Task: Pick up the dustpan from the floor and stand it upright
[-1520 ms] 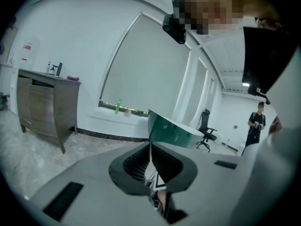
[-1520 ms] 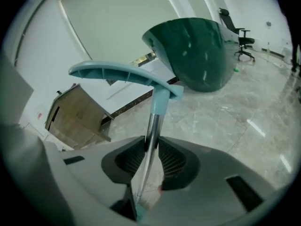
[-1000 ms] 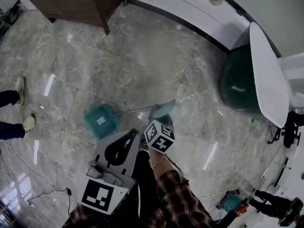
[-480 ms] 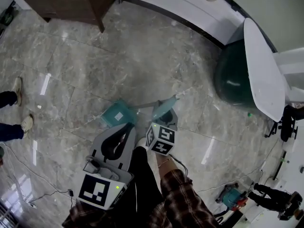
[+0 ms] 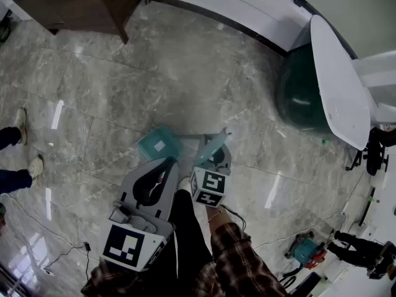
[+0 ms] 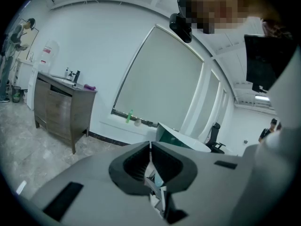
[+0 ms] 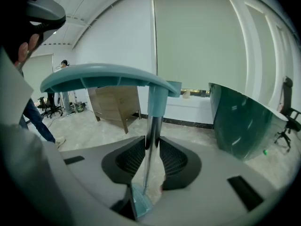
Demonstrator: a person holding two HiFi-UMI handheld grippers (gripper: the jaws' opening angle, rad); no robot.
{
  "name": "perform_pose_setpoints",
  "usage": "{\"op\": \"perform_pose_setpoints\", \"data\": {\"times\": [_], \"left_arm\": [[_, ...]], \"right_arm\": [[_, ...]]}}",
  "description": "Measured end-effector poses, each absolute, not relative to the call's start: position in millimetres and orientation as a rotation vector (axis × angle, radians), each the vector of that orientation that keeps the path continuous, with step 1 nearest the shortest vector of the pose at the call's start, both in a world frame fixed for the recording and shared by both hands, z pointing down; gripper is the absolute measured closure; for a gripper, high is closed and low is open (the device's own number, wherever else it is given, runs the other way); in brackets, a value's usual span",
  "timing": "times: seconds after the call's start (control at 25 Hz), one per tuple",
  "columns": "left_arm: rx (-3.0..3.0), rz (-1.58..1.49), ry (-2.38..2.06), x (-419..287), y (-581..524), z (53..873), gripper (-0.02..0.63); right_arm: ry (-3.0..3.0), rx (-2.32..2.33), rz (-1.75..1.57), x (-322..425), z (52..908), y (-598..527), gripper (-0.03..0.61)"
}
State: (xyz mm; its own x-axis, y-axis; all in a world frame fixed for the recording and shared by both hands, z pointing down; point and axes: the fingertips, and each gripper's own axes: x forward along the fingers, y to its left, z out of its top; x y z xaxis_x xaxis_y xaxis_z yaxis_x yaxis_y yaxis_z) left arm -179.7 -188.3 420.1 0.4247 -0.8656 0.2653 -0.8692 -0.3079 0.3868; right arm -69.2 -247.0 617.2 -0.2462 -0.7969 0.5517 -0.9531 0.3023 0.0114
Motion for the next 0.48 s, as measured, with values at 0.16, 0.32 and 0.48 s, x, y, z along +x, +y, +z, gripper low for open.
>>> {"op": "perform_pose_setpoints", "data": {"times": [0.16,0.32,0.48], "left_arm": [[2.208,0.029,-1.464,-178,-191,421,0.592],[2.211,0.03,-1.466,-176,-196,420,0.592],[2.211,0.036,-1.462,-170,-195,419,0.592]], "right_arm": [[-2.12,1.525,0.476,-70,623,-247,0.486],[-2.111,1.521,0.492,-67,626,-245,0.48],[-2.115,1.49,0.499,-69,628,-231,0.48]]}}
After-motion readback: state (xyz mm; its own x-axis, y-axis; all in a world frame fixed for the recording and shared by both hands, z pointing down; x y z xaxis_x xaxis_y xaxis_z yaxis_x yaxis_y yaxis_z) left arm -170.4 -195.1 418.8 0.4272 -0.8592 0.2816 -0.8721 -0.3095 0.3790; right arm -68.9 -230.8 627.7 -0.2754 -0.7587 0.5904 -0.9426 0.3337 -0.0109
